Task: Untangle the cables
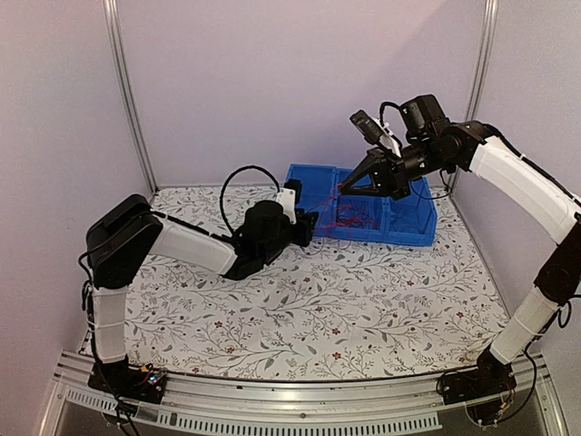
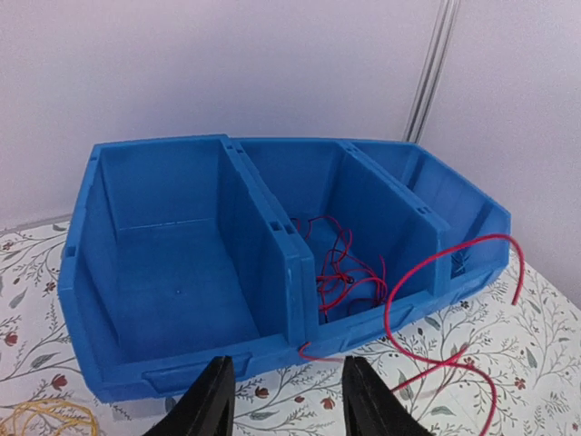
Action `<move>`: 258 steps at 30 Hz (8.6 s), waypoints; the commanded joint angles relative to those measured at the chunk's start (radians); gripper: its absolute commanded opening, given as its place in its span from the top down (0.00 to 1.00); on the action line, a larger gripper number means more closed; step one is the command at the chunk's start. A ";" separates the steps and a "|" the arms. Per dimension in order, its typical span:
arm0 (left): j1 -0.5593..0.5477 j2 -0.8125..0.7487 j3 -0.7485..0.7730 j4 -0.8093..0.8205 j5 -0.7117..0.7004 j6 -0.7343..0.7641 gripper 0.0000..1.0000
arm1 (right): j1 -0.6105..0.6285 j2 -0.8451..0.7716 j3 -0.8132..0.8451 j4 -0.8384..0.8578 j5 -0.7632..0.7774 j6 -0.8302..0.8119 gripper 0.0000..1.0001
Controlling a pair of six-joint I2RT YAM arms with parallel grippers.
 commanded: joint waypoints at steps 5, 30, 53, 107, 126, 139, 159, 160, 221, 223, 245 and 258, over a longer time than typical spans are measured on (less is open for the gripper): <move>0.095 0.022 -0.079 -0.097 -0.162 -0.164 0.62 | -0.050 -0.066 0.452 -0.139 -0.119 -0.054 1.00; 0.135 -0.301 -0.383 -0.111 -0.090 -0.215 0.54 | -0.284 0.000 0.410 0.195 0.011 0.191 1.00; 0.006 -0.477 -0.531 -0.138 -0.131 -0.226 0.53 | -0.408 0.388 0.590 0.600 0.295 0.377 1.00; 0.000 -0.449 -0.524 -0.190 -0.133 -0.261 0.53 | -0.415 0.504 0.476 0.692 0.229 0.441 1.00; 0.000 -0.449 -0.546 -0.174 -0.132 -0.282 0.52 | -0.377 0.573 0.268 0.453 0.354 0.245 1.00; 0.001 -0.612 -0.558 -0.310 -0.160 -0.306 0.50 | -0.268 0.752 0.389 0.268 0.762 0.160 1.00; 0.290 -0.664 -0.408 -0.602 0.075 -0.310 0.43 | -0.220 0.338 0.137 0.090 0.849 -0.034 0.48; 0.303 -0.648 -0.409 -0.591 0.075 -0.306 0.42 | -0.221 0.297 0.102 0.103 0.835 -0.031 0.48; 0.374 -0.281 0.172 -1.189 0.158 0.189 1.00 | -0.230 -0.208 -0.531 0.362 0.422 -0.017 0.46; 0.346 -0.369 0.191 -1.189 0.168 0.198 1.00 | -0.229 -0.200 -0.477 0.340 0.426 -0.023 0.46; 0.098 -0.740 0.398 -1.004 0.448 0.138 1.00 | -0.057 -0.016 -0.012 0.289 0.210 0.056 0.32; -0.010 -0.729 0.460 -0.839 0.436 0.042 1.00 | 0.192 0.105 -0.106 0.492 0.227 0.165 0.25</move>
